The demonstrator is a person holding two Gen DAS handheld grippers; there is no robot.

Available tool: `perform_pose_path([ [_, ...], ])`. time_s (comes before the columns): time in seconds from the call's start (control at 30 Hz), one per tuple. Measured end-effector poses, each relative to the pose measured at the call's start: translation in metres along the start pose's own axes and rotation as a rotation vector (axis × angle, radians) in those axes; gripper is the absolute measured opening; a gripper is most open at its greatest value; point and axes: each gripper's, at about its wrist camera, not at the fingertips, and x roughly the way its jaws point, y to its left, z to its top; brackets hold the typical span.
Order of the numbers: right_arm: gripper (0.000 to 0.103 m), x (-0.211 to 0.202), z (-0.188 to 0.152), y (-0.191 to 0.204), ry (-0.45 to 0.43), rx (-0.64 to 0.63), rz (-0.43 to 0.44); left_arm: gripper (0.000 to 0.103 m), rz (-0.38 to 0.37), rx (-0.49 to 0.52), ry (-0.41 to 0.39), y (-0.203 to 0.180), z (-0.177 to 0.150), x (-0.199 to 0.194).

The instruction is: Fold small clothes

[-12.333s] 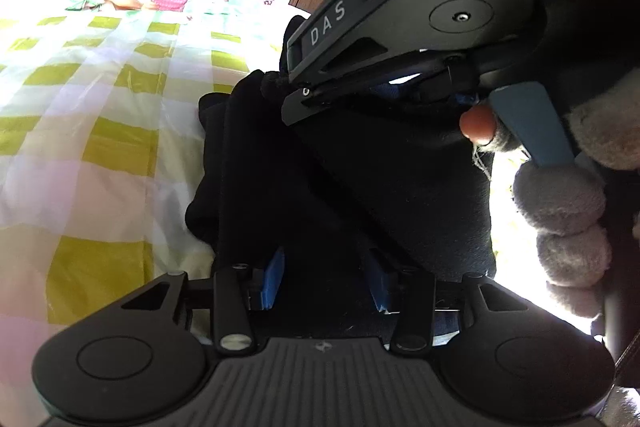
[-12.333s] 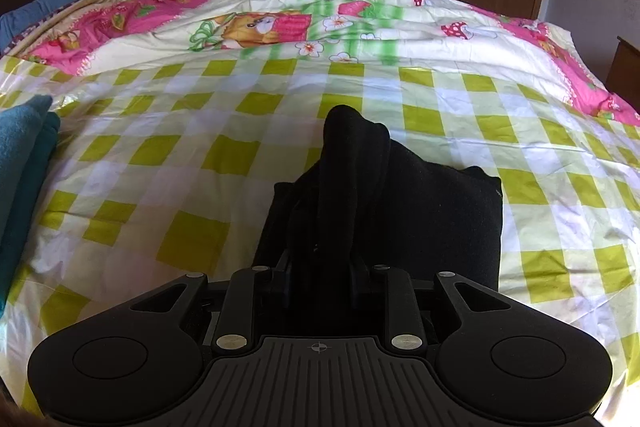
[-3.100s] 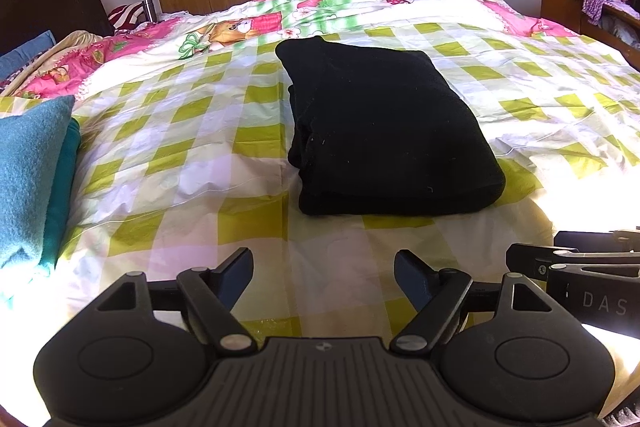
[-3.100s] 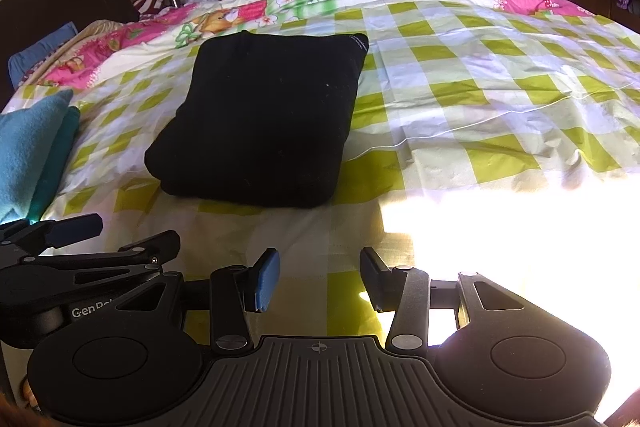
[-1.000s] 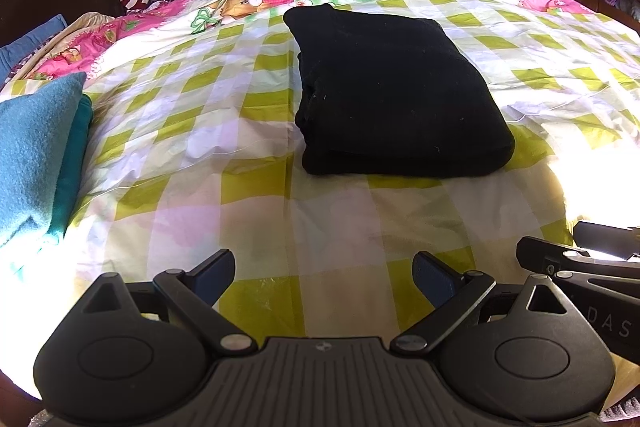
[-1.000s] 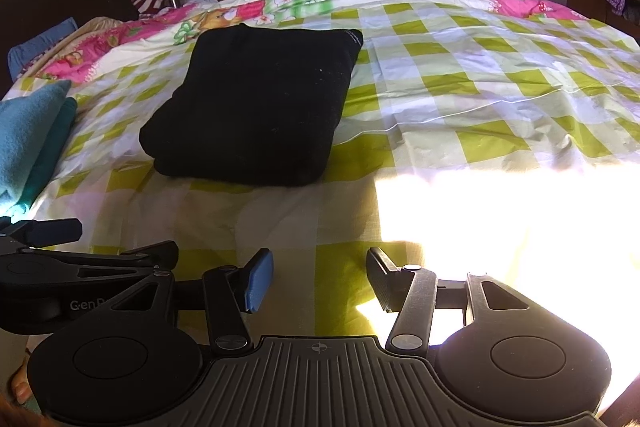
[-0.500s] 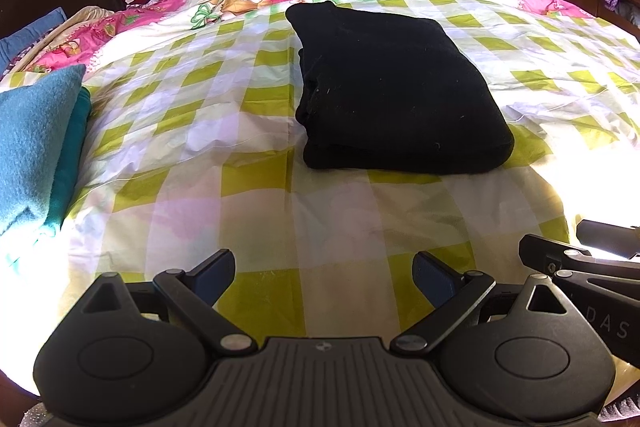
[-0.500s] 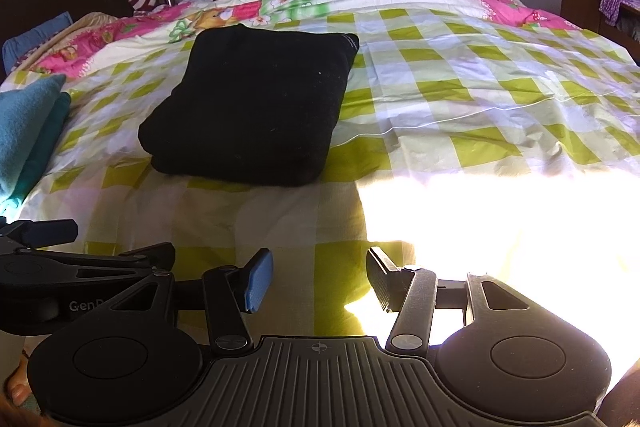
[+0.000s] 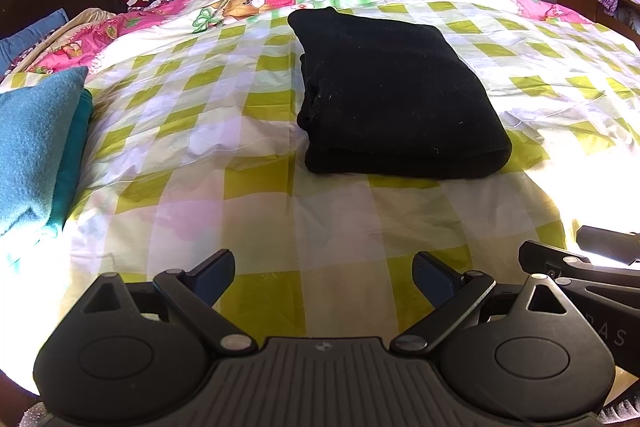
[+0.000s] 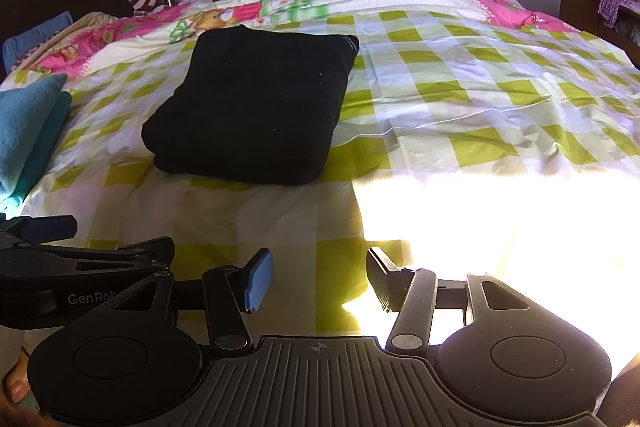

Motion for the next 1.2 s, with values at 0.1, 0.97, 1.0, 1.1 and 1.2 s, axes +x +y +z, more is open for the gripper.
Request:
perform_pose_path([
  [0.1,0.052,0.0002,-0.0001,-0.0003,0.001,0.001,0.0,0.103,0.0,0.002,0.001,0.0,-0.0001,-0.0002],
  [0.97,0.052,0.0022,-0.0025,-0.0025,0.008,0.007,0.005,0.103,0.01,0.01,0.006,-0.0025,-0.0023,0.0009],
  [1.0,0.052,0.0026,-0.0029,-0.0028,0.008,0.008,0.006,0.103,0.01,0.01,0.005,-0.0026,-0.0022,0.0007],
  [1.1,0.052,0.0025,-0.0029,-0.0028,0.008,0.007,0.006,0.103,0.011,0.01,0.005,-0.0028,-0.0023,0.0006],
  [1.2,0.052,0.0023,-0.0028,-0.0027,0.008,0.008,0.006,0.103,0.011,0.011,0.005,-0.0028,-0.0023,0.0006],
])
